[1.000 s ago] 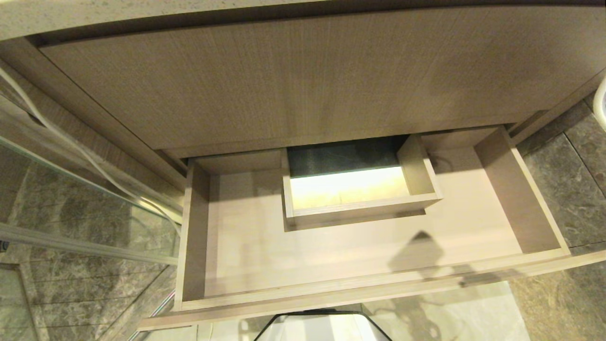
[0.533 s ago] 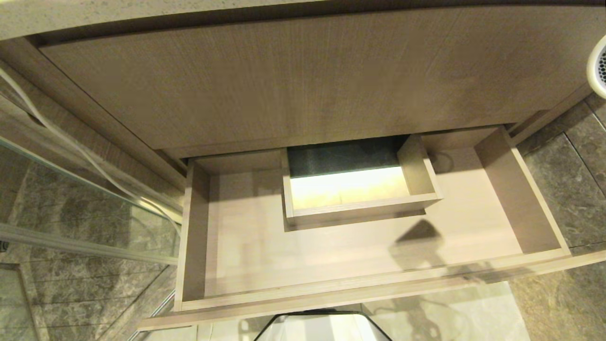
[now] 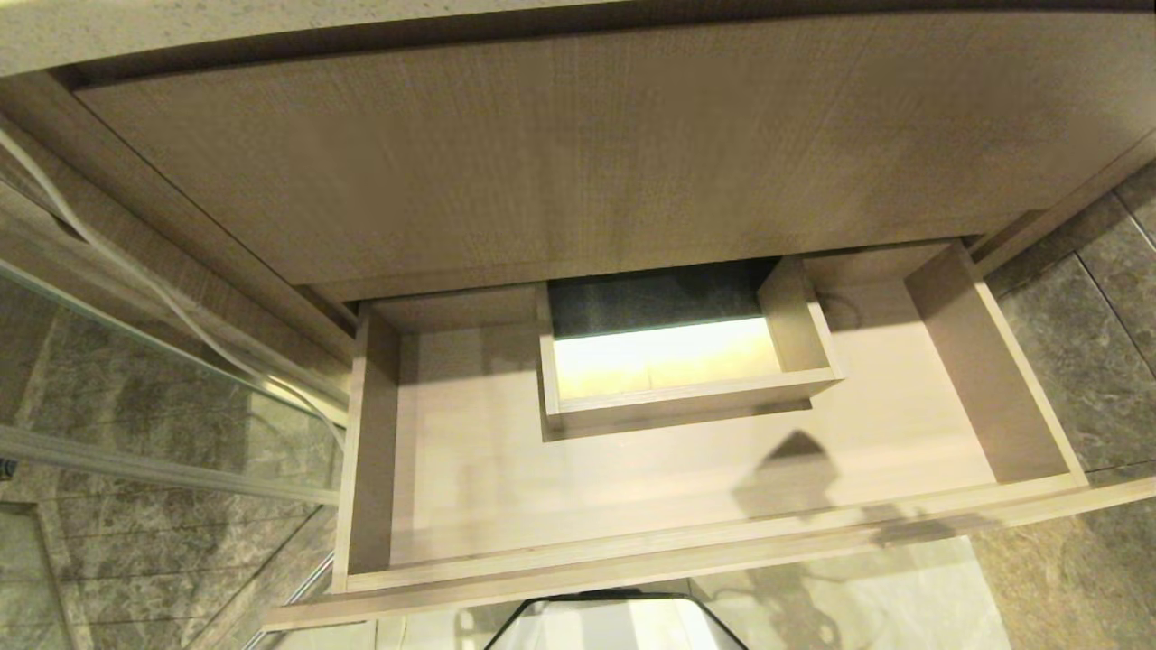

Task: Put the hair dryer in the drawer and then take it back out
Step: Place it on the countertop

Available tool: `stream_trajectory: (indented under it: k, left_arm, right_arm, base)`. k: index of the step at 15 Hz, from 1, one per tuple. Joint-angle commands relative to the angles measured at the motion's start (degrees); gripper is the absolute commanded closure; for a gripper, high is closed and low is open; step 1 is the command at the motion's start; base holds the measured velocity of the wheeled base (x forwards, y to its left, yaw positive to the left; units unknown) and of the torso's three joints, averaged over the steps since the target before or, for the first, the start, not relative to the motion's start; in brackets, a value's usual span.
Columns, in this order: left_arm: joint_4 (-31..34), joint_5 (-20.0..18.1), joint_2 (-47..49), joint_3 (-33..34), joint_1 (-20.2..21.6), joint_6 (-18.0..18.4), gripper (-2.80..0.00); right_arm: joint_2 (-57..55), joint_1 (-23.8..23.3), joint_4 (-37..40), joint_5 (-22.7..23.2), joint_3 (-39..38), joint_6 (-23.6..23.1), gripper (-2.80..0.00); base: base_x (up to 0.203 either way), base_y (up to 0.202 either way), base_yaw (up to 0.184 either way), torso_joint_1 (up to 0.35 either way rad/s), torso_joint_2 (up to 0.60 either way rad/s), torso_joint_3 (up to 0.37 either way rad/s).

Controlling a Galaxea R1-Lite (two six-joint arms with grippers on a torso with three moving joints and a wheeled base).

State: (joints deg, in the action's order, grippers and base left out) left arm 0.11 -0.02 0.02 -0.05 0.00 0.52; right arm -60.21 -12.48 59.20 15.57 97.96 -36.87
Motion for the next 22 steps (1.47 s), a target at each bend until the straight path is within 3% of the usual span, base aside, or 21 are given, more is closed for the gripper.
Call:
stream_trajectory:
  k: [1, 6, 14, 22]
  left_arm:
    - [0.1, 0.0, 0.0, 0.0, 0.0, 0.0, 0.00]
    - [0.1, 0.0, 0.0, 0.0, 0.0, 0.0, 0.00]
    - [0.0, 0.0, 0.0, 0.0, 0.0, 0.0, 0.00]
    - [0.0, 0.0, 0.0, 0.0, 0.0, 0.0, 0.00]
  right_arm:
    - [1.2, 0.0, 0.0, 1.8, -0.1, -0.2, 0.00]
    - [1.6, 0.0, -0.1, 4.3, -0.5, -0.2, 0.00]
    - [1.7, 0.0, -1.7, 4.3, -1.5, -0.3, 0.00]
    - [1.6, 0.0, -3.8, 4.4, -2.2, -0.2, 0.00]
  base:
    - [0.000, 0.000, 0.000, 0.000, 0.00, 0.000]
    - [-0.001, 0.000, -0.011, 0.000, 0.00, 0.000]
    - [-0.002, 0.006, -0.144, 0.004, 0.00, -0.001]
    - [0.000, 0.000, 0.000, 0.000, 0.00, 0.000]
